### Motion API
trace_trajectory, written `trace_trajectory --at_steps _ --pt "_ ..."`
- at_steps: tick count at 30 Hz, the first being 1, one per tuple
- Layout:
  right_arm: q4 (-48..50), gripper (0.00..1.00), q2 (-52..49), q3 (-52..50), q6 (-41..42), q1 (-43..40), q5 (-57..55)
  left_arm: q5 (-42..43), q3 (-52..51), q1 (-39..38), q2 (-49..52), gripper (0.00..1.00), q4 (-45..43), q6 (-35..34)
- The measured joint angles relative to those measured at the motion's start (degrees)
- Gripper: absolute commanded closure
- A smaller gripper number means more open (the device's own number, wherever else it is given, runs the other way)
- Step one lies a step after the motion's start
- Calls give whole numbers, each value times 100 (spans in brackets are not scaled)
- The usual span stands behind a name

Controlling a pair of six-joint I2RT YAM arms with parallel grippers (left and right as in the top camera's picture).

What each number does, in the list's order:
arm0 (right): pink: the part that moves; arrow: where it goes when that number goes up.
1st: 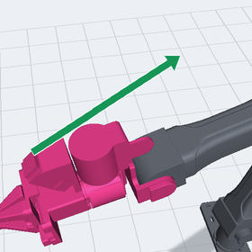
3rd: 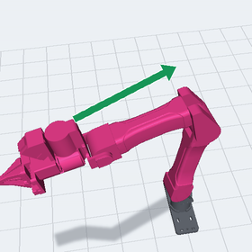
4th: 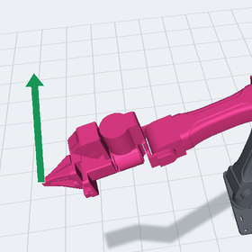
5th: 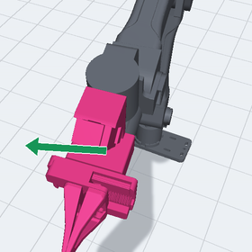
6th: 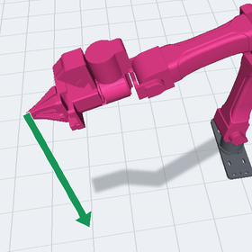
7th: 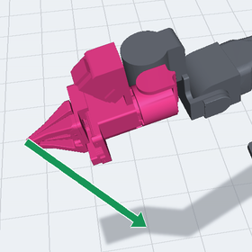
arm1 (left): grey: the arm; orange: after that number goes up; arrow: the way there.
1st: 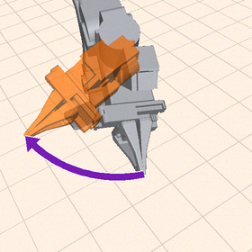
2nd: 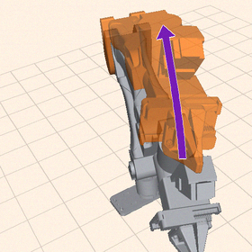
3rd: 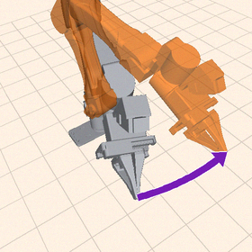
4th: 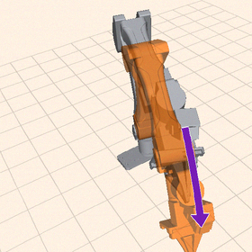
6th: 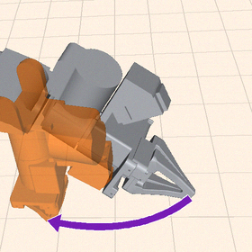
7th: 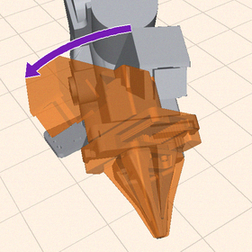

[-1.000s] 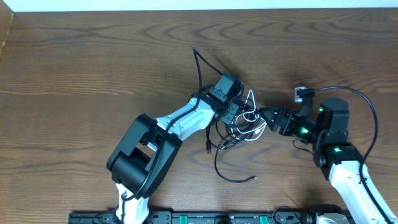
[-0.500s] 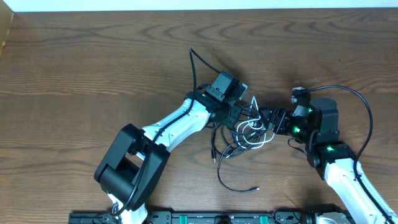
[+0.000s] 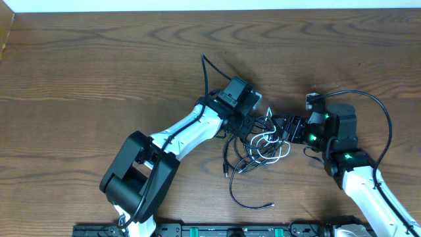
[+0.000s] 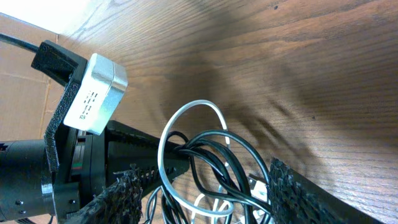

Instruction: Untangle cables

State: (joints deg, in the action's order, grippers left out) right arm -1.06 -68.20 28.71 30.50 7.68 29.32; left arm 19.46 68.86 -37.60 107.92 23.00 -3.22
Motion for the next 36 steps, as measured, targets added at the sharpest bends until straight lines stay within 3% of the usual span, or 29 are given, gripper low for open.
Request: trace_trajectory --at_steps 4,5,7,8,14,24,27,36 --pt "0 48 -114 0 -37 280 -81 105 0 0 0 93 0 0" --pt "4 55 -186 0 -46 350 -173 127 0 0 0 92 2 0" --pt "0 92 -341 0 -48 435 -289 210 0 0 0 92 2 0" --pt "2 99 -437 0 -59 444 -334 271 0 0 -2 92 7 0" --pt "868 99 -433 -11 313 22 566 114 0 0 -48 92 157 0" --pt "3276 99 -2 -37 1722 -2962 3327 -658 -4 -2 -109 92 479 46" --pt "3952 99 15 -37 2258 -3821 3873 -1392 -4 -2 -111 93 474 46" --pt "4061 98 35 -37 2398 -5005 3945 -4026 -7 -4 -160 92 269 50"
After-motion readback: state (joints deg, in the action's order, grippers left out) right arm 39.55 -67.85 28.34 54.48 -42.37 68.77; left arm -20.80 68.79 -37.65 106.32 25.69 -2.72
